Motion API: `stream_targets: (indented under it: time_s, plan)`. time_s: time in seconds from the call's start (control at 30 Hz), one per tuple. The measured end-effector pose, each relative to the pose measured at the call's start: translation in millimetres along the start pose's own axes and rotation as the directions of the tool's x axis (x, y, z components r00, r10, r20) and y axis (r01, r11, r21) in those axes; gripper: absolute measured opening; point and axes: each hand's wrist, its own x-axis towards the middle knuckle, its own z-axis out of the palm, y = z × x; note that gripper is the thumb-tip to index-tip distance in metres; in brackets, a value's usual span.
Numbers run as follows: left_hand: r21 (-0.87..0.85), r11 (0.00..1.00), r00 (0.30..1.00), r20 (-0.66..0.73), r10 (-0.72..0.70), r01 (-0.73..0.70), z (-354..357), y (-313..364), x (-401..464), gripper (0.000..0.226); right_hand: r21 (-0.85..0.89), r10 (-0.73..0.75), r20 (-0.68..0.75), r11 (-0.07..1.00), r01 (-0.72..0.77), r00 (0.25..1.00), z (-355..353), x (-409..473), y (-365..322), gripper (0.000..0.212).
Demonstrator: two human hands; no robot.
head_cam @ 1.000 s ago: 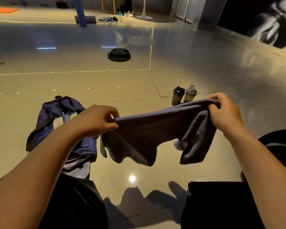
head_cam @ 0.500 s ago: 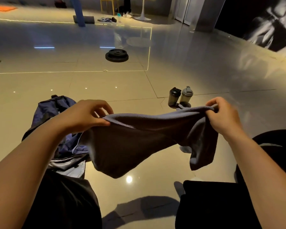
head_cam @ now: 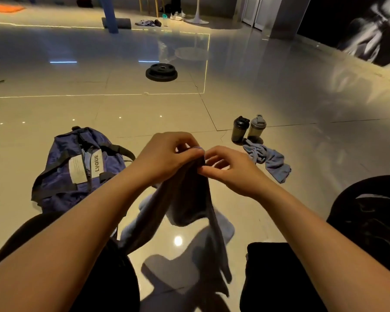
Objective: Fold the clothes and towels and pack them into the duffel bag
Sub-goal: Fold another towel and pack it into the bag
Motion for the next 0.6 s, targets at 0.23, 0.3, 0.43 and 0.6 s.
stream_targets:
  time_s: [0.23,0.3,0.43,0.6]
  plan:
    - [0.058,0.995,0.975,0.198,-0.097,0.087,-1.5,-1.8,2.1,0.020,-0.100,0.040,-0.263,0.993,-0.069,0.964,-8.0,13.2,16.1,0.008]
    - [0.189,0.981,0.961,0.257,-0.101,0.052,0.4,-5.1,-2.2,0.024,-0.067,0.114,-0.303,0.988,-0.141,0.946,-13.9,13.6,24.5,0.009]
    - [0.189,0.982,0.936,0.350,-0.040,-0.029,10.3,-2.0,-21.4,0.029,0.289,0.347,-0.257,0.918,-0.271,0.902,-29.3,9.5,32.8,0.015]
    - [0.126,0.948,0.835,0.517,0.188,-0.292,56.0,13.8,-51.5,0.051,0.537,0.342,-0.160,0.817,-0.209,0.926,-36.8,2.1,20.8,0.015]
